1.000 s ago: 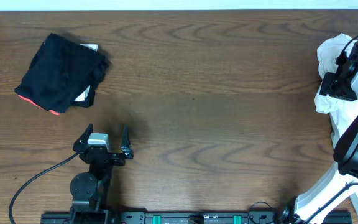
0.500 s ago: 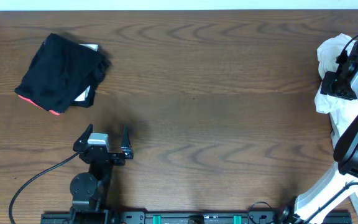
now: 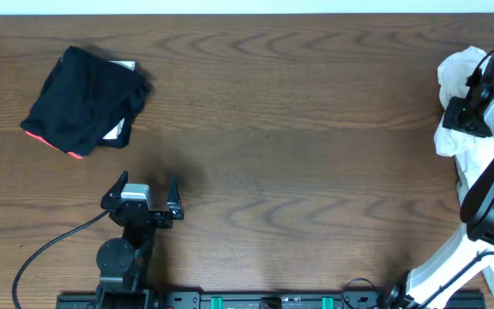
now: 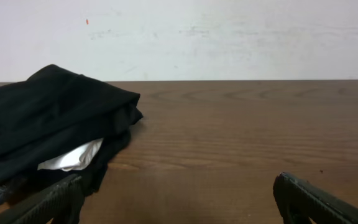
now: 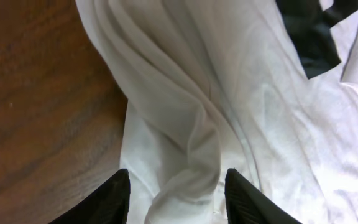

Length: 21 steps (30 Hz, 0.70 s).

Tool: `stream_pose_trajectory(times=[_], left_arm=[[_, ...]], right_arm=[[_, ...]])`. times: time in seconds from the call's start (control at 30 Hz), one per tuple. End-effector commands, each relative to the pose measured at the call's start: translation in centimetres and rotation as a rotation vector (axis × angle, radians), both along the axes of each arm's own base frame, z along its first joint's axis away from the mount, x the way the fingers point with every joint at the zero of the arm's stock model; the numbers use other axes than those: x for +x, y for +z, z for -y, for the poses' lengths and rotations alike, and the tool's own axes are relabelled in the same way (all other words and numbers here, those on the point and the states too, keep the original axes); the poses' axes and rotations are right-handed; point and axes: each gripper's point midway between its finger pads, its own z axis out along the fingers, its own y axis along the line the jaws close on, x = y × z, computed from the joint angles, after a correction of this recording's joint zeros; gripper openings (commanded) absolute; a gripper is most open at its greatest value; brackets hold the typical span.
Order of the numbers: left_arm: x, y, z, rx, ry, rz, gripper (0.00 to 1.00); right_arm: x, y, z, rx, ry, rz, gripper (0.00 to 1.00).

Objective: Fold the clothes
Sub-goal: 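Reach the right gripper to the white t-shirt and grasp its edge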

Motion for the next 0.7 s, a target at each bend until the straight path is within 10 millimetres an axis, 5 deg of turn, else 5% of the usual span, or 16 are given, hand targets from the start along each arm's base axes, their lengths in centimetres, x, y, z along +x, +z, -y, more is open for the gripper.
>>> stream_pose_trajectory(times=[0.0, 0.4, 0.67], left_arm=[[-0.1, -1.4, 0.3, 0.014, -0.018, -0.041, 0.98], [-0.1, -1.4, 0.3, 0.014, -0.018, -0.041, 0.98], [-0.1, -1.4, 0.3, 0.014, -0.018, -0.041, 0.98]], right_arm=[[-0.8, -1.1, 0.7, 0.012, -0.056, -0.009, 0.47], [-1.5, -2.4, 0.4, 0.021, -0.062, -0.015, 0.43], [-0.7, -1.6, 0.0, 0.036, -0.047, 0.023, 0.09]])
